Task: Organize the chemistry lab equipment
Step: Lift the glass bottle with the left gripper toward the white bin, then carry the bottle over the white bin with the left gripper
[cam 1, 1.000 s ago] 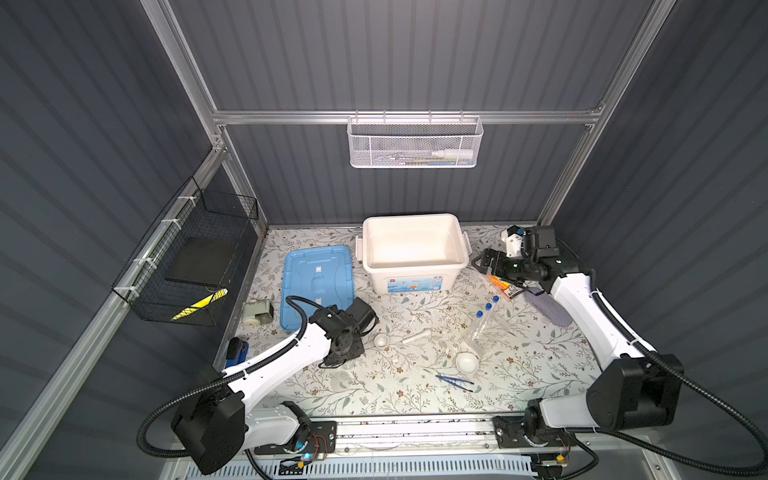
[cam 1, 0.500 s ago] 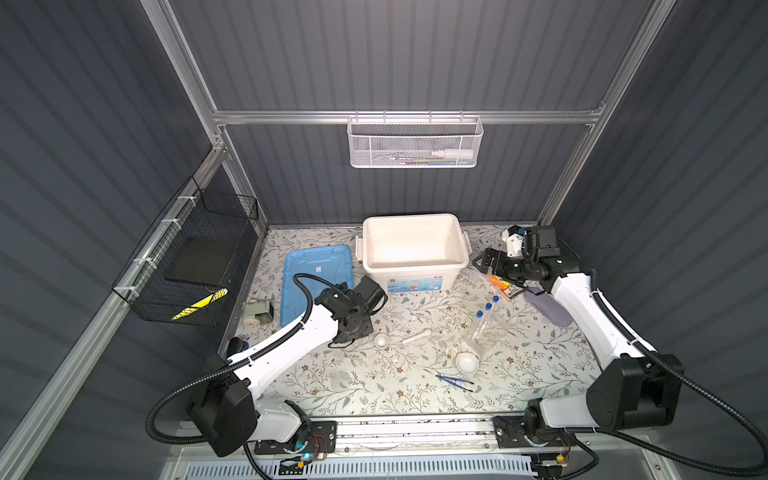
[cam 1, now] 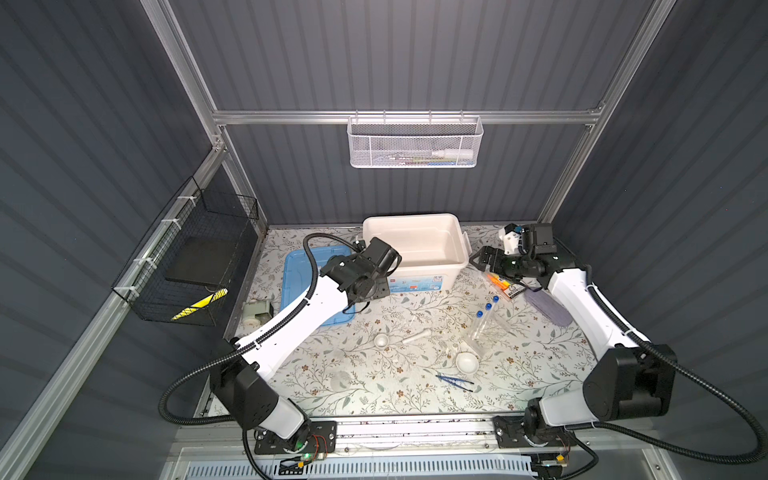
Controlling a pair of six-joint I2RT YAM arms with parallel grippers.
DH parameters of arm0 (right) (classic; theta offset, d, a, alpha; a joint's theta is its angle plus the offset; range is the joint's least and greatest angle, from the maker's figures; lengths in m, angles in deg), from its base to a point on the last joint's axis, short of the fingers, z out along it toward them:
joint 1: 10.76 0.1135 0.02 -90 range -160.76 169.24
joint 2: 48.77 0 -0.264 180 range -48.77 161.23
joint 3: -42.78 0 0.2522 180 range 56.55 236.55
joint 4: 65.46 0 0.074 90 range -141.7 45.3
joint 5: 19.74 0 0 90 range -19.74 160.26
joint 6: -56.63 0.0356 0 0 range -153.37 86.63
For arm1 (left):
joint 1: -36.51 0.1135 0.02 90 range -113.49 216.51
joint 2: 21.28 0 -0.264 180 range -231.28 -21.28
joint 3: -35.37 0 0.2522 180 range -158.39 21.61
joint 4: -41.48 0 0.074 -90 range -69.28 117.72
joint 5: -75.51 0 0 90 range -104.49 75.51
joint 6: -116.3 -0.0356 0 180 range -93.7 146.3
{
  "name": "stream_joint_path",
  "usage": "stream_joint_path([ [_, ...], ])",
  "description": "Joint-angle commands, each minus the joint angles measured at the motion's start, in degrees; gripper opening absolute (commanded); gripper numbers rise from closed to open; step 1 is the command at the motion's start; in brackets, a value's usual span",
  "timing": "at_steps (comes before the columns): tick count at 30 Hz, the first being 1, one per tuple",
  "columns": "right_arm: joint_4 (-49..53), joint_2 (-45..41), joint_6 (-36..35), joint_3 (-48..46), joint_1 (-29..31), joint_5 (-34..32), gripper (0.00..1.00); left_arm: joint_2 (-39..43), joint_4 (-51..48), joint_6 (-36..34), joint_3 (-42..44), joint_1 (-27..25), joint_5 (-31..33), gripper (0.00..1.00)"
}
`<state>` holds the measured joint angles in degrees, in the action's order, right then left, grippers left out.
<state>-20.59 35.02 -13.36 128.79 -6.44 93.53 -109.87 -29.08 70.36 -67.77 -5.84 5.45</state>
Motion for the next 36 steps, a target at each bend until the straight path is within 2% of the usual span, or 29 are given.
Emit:
stream_joint_path([
  [1, -1.28, 1.78, -1.41, 2.63, -0.19, 2.45, 0.99, -2.60, -0.25, -4.73, -5.39, -0.26, 1.70, 0.29],
  [10, 0.16, 6.31, -2.87, 5.75, -0.08, 3.30, 0.98, -8.31, 0.40, -9.66, -14.21, 1.59, 0.80, 0.29],
  [25, 2.23, 11.21, -4.16, 8.96, -0.10, 2.60, 0.95, -16.79, 2.48, -15.76, -25.34, 7.74, -5.15, 0.28],
  [36, 0.71, 11.95, -3.93, 8.78, -0.01, 2.04, 0.94, -28.08, -0.49, -20.93, -36.81, 10.86, -7.83, 0.28],
])
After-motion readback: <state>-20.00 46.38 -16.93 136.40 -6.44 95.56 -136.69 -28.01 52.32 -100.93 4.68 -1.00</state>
